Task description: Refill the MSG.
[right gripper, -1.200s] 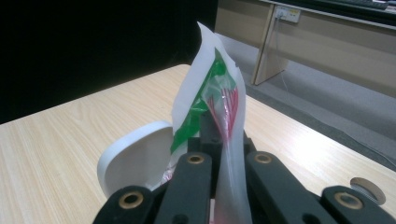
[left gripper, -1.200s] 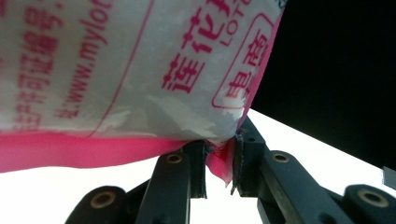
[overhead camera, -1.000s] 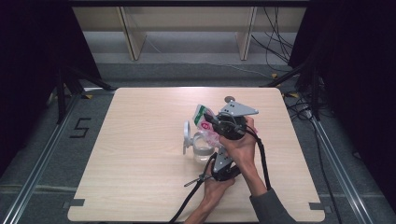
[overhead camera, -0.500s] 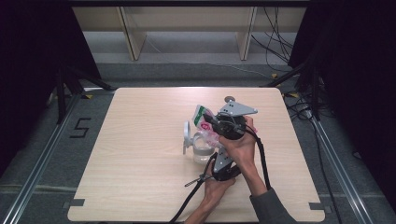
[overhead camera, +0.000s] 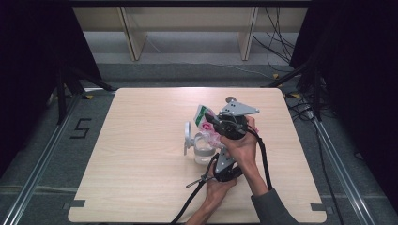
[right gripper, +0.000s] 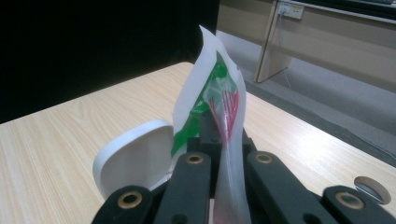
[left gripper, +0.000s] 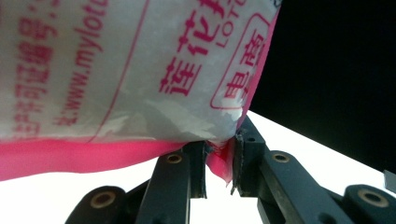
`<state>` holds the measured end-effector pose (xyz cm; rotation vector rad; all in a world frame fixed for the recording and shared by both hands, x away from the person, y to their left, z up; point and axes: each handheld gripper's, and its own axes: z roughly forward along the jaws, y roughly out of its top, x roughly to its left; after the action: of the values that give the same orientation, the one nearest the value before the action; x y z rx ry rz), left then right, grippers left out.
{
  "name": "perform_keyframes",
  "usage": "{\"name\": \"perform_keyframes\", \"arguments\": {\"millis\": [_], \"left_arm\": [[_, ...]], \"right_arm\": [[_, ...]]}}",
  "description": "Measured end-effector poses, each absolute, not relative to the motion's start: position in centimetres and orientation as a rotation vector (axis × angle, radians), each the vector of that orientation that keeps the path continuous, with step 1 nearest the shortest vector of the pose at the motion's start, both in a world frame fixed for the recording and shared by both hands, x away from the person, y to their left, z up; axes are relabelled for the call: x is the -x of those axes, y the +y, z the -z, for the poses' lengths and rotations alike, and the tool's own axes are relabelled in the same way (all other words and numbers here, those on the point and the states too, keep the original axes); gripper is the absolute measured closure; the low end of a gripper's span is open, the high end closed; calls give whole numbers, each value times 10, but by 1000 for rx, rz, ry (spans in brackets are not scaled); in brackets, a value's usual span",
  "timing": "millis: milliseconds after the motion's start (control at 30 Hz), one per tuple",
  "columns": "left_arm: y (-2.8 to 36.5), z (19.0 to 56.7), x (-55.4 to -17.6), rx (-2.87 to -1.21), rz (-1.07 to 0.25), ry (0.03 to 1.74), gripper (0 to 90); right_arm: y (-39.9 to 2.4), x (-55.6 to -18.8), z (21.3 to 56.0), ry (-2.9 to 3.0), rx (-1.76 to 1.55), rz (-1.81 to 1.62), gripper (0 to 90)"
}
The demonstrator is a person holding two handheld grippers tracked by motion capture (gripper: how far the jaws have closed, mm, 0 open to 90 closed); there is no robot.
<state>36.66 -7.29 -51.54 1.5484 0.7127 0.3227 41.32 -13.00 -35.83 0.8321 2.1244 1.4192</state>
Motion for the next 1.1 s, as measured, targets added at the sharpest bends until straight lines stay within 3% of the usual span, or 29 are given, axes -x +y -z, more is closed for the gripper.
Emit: {"name": "perform_keyframes", "arguments": {"millis": [467, 500, 1100], "left_arm": [[-73, 514, -366, -1543, -321, 711, 776], [-68, 513, -367, -1627, -359, 697, 776], [-71, 513, -368, -1594, -348, 693, 776]], "right_arm": [[-126, -414, 358, 2125, -774, -1404, 898], [-126, -414, 358, 2130, -773, -1400, 898], [-123, -415, 359, 2114, -780, -1372, 896]]}}
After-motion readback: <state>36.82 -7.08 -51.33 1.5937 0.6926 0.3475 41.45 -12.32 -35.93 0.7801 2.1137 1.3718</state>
